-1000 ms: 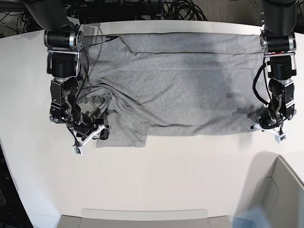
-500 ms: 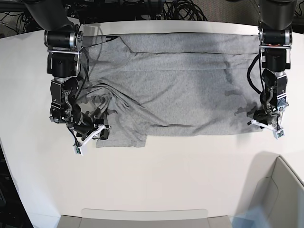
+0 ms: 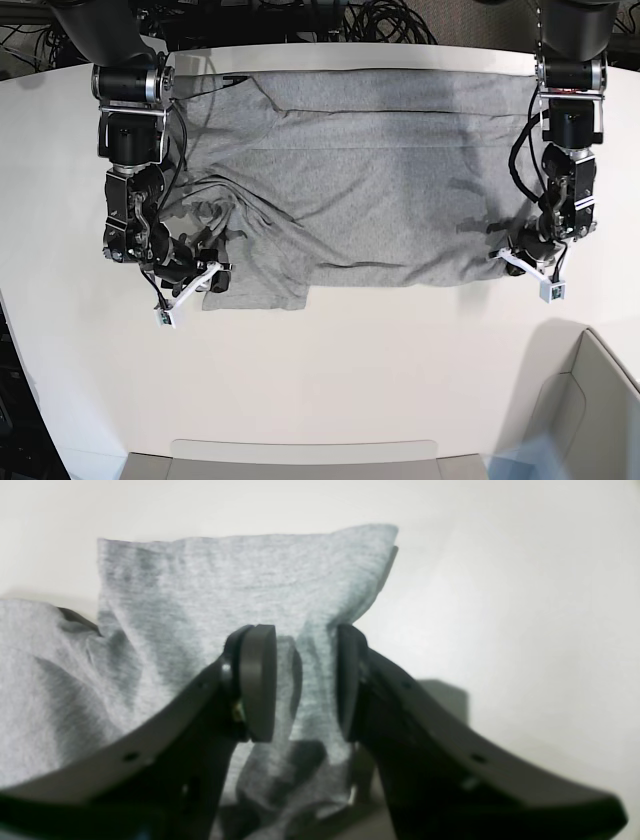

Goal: Fold the T-shirt properly
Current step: 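Lift the second side edge and fold it over onto the first fold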

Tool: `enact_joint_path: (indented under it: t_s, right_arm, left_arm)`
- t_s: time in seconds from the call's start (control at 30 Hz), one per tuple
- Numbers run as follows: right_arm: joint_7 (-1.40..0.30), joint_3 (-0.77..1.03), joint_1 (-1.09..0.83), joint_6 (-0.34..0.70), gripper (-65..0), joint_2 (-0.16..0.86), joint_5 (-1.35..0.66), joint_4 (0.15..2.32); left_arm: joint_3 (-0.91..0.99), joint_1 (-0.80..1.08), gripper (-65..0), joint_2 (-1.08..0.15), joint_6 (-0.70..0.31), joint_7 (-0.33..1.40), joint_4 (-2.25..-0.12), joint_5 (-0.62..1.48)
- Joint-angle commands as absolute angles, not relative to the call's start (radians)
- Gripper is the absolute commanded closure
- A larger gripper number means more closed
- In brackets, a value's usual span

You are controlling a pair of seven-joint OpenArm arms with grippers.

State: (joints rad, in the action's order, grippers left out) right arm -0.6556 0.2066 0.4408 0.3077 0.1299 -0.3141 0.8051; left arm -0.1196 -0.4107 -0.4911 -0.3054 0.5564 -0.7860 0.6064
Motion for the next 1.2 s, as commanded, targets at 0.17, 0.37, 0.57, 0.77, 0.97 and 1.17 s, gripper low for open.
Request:
enact_joint_path:
  t_s: [0.17, 0.37, 0.57, 0.77, 0.97, 1.17]
  right_arm:
    - [-0.694, 0.206, 0.47, 0.298, 0.0, 0.142, -0.285, 0.808]
    - [-0.693, 0.206, 0.501, 0.298, 0.0, 0.142, -0.282, 0.822]
    - [-0.693, 0.206, 0.507, 0.298, 0.0, 0.142, -0.282, 0.894]
    - [-0.693, 0.206, 0.507, 0.298, 0.0, 0.157, -0.282, 0.955]
    - [-0.702, 0.205, 0.498, 0.298, 0.0, 0.163, -0.282, 1.026]
    - [-0.782, 0.205, 0.466, 0.298, 0.0, 0.182, -0.282, 1.148]
  left_arm:
    - [0.002, -0.427, 0.0, -0.509, -0.239, 0.591, -0.768, 0.599]
    - [0.143, -0.427, 0.0, -0.509, -0.234, 0.602, -0.774, 0.599]
    - [0.147, -0.41, 0.0, -0.507, -0.236, 0.602, -0.834, 0.599]
    - [0.147, -0.392, 0.0, -0.509, -0.236, 0.602, -0.921, 0.599]
    - [0.147, -0.392, 0.0, -0.509, -0.237, 0.605, -0.937, 0.599]
    - [0.147, -0.346, 0.0, -0.521, -0.236, 0.624, -1.021, 0.599]
